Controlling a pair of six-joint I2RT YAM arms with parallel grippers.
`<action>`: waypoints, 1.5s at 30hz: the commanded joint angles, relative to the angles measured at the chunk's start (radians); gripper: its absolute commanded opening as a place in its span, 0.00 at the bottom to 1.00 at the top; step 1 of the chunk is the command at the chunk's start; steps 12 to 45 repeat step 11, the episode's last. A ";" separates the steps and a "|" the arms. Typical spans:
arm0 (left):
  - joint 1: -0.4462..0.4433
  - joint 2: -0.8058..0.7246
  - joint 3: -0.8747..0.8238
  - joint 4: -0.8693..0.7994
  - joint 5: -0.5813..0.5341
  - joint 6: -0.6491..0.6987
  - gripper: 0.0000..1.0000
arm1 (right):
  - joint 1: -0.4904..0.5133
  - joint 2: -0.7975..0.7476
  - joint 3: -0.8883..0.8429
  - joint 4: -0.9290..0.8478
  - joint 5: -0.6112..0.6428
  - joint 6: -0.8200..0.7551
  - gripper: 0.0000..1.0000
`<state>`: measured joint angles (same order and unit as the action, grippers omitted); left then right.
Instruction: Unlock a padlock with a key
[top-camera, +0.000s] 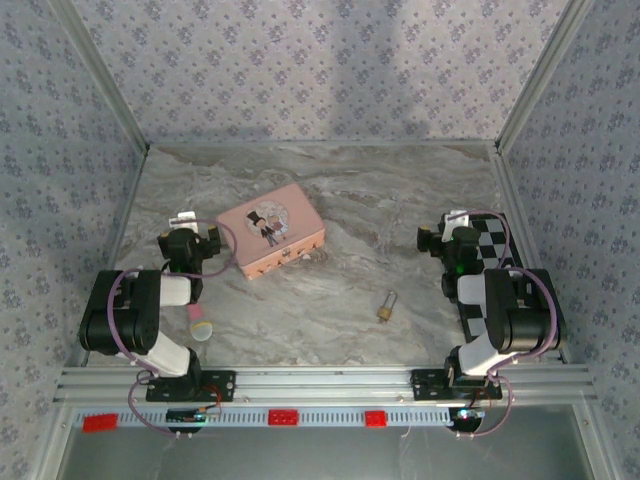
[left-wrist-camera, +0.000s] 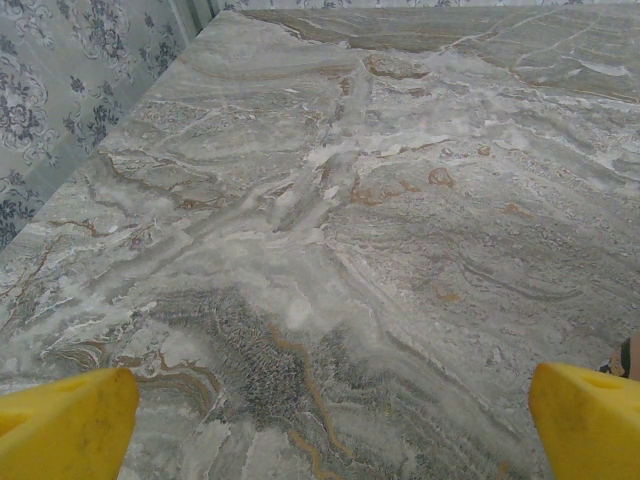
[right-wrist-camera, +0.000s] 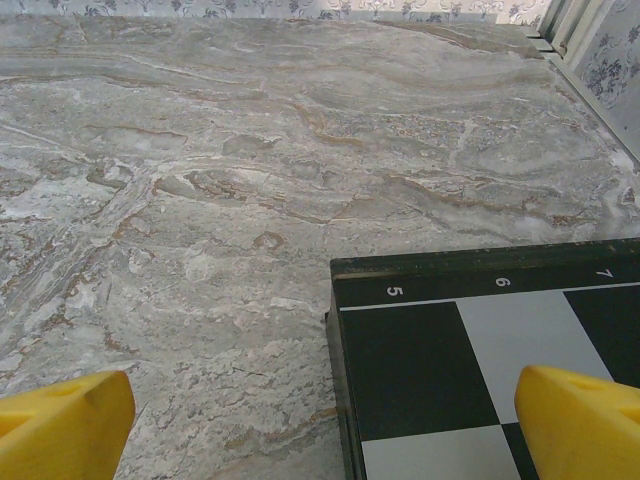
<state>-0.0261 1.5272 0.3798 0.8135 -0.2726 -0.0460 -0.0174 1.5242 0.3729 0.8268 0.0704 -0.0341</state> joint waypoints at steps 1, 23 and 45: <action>0.002 0.005 0.016 0.036 0.015 -0.014 1.00 | -0.006 0.003 0.017 -0.010 0.003 0.010 0.99; 0.003 0.005 0.016 0.036 0.015 -0.014 1.00 | -0.004 0.001 0.016 -0.007 0.005 0.010 0.99; 0.003 0.005 0.016 0.036 0.015 -0.014 1.00 | -0.004 0.001 0.016 -0.007 0.005 0.010 0.99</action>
